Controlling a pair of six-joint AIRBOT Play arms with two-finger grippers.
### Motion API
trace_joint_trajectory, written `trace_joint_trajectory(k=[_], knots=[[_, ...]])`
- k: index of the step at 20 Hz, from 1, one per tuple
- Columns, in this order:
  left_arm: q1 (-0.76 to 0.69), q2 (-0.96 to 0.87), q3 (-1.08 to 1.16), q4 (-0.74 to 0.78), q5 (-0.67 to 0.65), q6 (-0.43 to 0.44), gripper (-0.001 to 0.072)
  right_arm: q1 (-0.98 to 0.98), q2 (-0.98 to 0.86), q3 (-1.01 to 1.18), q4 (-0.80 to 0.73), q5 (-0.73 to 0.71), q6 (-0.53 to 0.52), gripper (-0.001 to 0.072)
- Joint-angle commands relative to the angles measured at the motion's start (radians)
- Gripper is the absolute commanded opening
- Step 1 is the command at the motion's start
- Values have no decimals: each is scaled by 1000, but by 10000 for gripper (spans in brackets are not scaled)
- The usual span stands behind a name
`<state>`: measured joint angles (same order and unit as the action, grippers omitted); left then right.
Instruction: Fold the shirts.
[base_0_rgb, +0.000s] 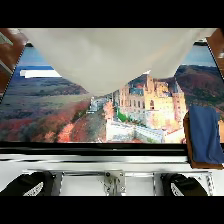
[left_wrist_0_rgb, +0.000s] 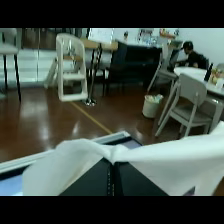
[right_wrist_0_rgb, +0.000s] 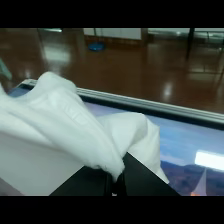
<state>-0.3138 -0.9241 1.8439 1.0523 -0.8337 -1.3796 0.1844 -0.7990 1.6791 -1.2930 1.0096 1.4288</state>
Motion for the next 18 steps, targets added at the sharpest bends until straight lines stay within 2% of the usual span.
trace_joint_trajectory(k=[1,3,4,6,7,9,11,14,18], knots=[[4,43,44,144,-129,6,36,-1,8,60,-27,171,24,69],[4,32,38,292,-219,-18,36,-1,-26,60,-80,364,105,68],[4,19,30,394,-216,-45,36,-1,-55,56,-86,470,142,68],[8,-37,29,576,-135,-90,35,-1,-136,17,-74,648,174,68],[27,-74,29,593,-55,-113,35,-1,-179,-12,-68,681,179,68],[63,-170,29,577,116,-149,35,-1,-276,-82,-38,676,184,68],[80,-289,29,540,192,-191,35,-1,-389,-126,18,649,184,68],[82,-495,29,381,135,-201,36,-1,-552,-136,95,564,183,69],[82,-745,29,121,10,-201,36,-1,-711,-136,109,453,193,69]])
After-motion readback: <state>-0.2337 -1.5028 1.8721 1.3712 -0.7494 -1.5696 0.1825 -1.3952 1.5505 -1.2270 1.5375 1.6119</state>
